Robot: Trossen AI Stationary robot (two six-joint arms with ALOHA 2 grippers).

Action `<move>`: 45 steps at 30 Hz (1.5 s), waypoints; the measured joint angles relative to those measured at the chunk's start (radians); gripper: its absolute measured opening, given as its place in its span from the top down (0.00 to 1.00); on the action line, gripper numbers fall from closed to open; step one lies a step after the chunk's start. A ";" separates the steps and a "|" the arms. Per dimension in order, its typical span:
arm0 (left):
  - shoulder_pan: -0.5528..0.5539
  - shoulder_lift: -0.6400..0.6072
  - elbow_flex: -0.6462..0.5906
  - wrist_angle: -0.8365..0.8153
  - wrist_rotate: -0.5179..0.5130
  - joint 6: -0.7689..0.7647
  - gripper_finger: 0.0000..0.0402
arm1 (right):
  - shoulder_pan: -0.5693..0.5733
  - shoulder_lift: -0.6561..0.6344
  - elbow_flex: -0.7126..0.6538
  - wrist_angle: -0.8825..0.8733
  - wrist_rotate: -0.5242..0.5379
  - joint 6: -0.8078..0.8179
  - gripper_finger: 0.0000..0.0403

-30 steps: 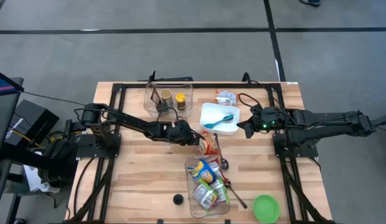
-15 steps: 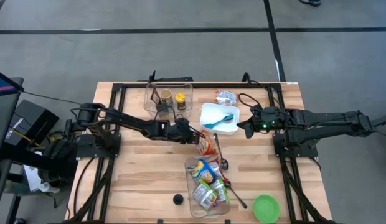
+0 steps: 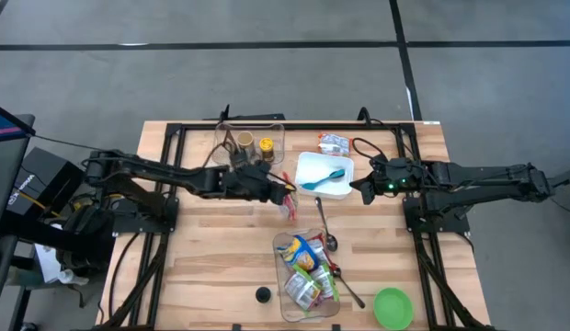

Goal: Pick & Place Food Item
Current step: Put the dark orange noodle pack into the bottom transparent bin

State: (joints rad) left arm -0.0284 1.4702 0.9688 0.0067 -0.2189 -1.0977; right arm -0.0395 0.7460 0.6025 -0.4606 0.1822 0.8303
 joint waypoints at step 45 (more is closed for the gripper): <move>-0.475 -0.032 0.000 0.109 -0.164 -0.290 1.00 | 0.000 0.000 0.000 0.000 0.000 0.000 0.98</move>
State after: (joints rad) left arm -0.5034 1.4384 0.9688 0.1162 -0.3824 -1.3880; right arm -0.0395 0.7460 0.6025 -0.4607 0.1822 0.8303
